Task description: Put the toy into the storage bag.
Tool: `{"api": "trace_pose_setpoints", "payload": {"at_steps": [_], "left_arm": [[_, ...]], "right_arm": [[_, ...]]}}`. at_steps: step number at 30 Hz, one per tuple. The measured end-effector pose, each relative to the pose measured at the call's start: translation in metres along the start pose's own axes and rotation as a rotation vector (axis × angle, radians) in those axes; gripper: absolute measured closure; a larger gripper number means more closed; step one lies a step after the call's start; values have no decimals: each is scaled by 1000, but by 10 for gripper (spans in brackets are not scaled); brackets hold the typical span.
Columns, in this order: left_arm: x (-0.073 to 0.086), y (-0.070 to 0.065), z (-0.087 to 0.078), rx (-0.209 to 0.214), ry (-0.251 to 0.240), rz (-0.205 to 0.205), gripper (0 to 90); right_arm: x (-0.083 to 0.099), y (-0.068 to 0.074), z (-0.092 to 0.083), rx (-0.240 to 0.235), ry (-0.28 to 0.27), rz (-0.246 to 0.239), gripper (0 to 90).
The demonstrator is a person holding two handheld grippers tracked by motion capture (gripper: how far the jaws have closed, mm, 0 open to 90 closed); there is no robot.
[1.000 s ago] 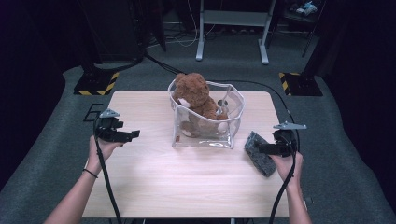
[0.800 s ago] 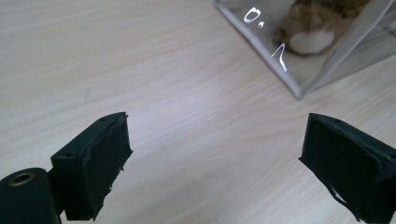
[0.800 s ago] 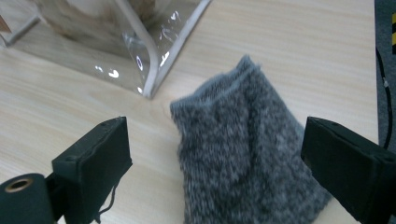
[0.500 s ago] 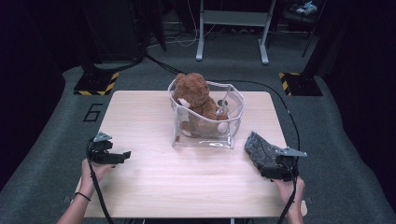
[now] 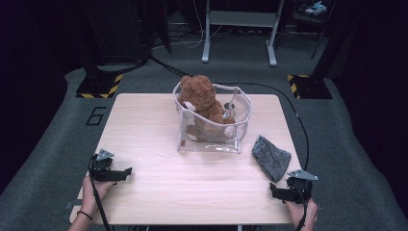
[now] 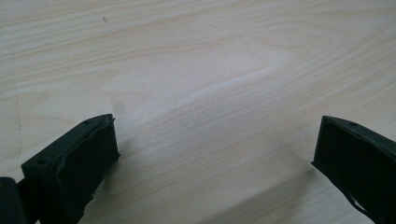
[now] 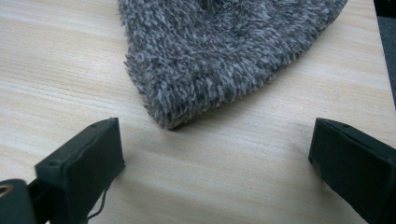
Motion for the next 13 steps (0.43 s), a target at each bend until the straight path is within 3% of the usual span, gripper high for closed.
{"api": "trace_pose_setpoints", "payload": {"at_steps": [3,13], "left_arm": [[2,-2,0,-25,-4,36,0],[2,-4,1,-21,-16,31,0]], "right_arm": [[1,-2,2,10,-11,1,0],[1,-3,2,-7,-10,-10,0]]}}
Point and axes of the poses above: each handheld gripper's, and its own axes: z roughly forward along the jaws, x roughly out of its underside, y roughly to its left, the point moved 4 cm from there along z, roughly forward along the jaws, and after that the axes turned 6 degrees about -x, right-handed, at the moved point
